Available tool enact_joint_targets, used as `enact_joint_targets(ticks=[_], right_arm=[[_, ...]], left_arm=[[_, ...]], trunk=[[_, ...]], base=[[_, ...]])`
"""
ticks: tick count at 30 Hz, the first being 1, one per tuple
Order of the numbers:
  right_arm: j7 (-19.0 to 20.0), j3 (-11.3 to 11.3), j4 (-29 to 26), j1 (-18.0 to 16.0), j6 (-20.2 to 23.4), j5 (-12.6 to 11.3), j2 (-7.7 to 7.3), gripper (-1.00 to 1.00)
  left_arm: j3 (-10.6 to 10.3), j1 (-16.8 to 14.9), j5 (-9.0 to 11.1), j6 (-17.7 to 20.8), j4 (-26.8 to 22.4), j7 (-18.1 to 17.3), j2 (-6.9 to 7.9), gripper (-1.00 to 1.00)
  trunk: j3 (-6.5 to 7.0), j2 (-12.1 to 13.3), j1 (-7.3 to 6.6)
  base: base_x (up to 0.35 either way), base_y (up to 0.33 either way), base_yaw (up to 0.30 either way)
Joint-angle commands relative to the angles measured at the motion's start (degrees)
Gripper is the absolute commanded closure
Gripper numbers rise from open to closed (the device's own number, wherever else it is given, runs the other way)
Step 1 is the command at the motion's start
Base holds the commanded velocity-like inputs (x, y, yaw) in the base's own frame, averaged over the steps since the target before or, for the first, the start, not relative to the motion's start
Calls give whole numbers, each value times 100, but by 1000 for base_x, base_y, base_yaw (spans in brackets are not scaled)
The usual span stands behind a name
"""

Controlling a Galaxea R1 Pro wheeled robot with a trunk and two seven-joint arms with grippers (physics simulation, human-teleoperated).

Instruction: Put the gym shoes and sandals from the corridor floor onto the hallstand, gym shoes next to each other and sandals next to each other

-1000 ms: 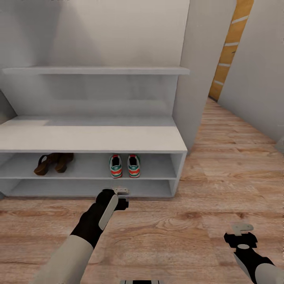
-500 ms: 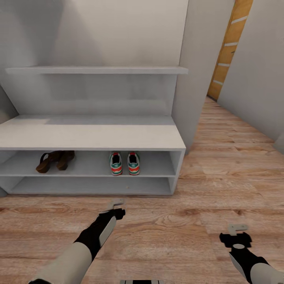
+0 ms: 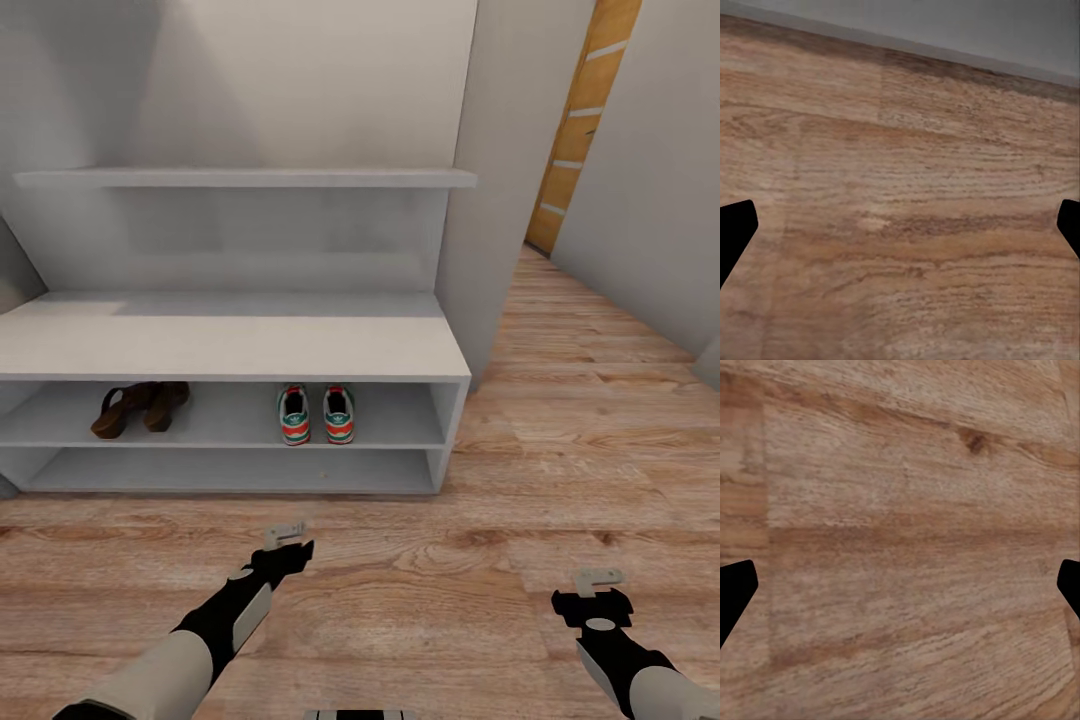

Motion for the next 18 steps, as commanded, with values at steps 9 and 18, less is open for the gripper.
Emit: enact_joint_targets(ticks=[9,18], right_arm=[[1,-5,0,1,0,0,3,-100],[2,-6,-1,3,0,0,12,-100]], left_arm=[[0,0,-1,-189,109,-127,81,-100],[0,0,3,-227,142,-148,106,-100]], trunk=[[0,0,0],[0,0,0]], base=[[0,0,0],[0,0,0]])
